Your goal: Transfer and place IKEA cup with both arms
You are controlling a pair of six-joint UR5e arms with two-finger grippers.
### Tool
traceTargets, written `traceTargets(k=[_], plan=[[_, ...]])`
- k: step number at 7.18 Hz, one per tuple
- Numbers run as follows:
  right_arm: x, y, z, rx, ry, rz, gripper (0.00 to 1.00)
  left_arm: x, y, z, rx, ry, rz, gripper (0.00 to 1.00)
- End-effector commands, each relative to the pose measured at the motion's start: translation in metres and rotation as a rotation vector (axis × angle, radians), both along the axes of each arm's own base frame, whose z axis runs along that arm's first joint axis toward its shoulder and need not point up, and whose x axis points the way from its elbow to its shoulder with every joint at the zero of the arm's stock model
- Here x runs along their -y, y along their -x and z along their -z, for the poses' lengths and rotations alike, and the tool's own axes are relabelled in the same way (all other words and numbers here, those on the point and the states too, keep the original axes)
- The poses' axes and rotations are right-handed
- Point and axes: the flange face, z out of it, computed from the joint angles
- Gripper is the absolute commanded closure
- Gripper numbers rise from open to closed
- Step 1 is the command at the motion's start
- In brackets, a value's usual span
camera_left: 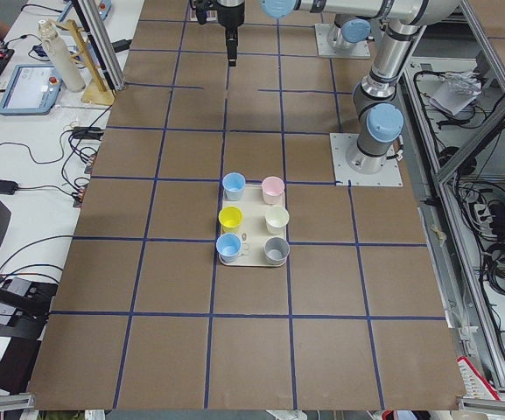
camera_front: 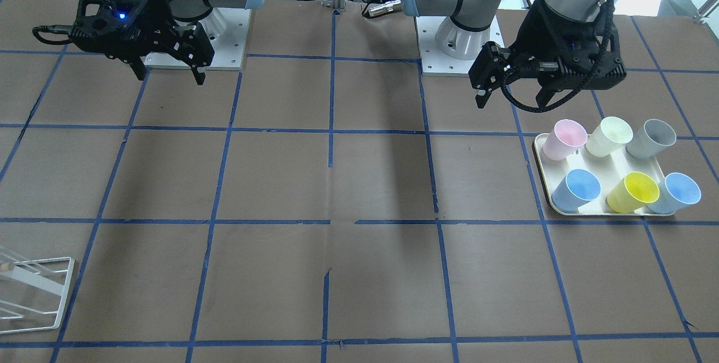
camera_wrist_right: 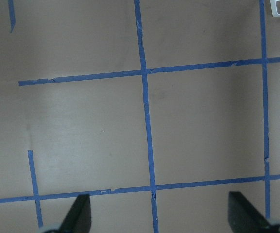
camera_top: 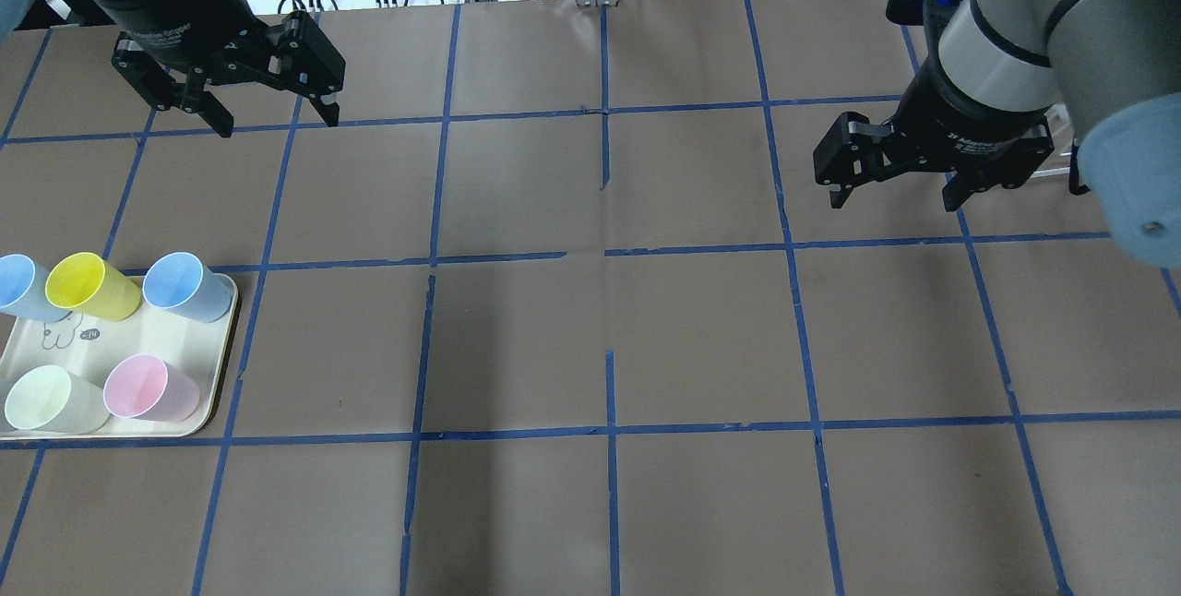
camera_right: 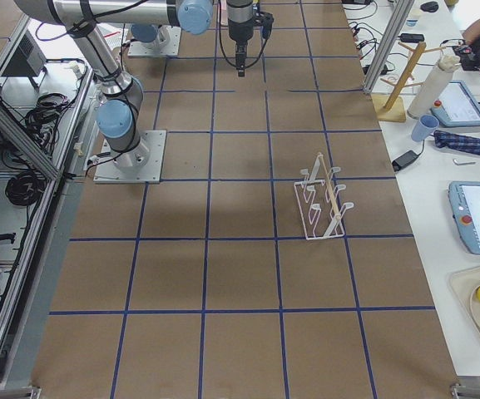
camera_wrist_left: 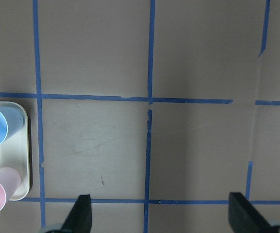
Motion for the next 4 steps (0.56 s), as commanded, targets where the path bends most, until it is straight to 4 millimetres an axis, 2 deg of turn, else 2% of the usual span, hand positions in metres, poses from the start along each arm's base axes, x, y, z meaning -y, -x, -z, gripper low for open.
traceTargets(k=[1,4], plan=[[-0.0007,0.0003,0.0015,-0.003,-0.008,0.000,0.00,0.0005,0.0013,-0.0015,0.008,0.010,0.028,0.00],[-0.0009,0.0004,0.0016,-0.004,-0.010,0.000,0.00,-0.0021,0.0028,-0.0044,0.003,0.015,0.033,0.00]])
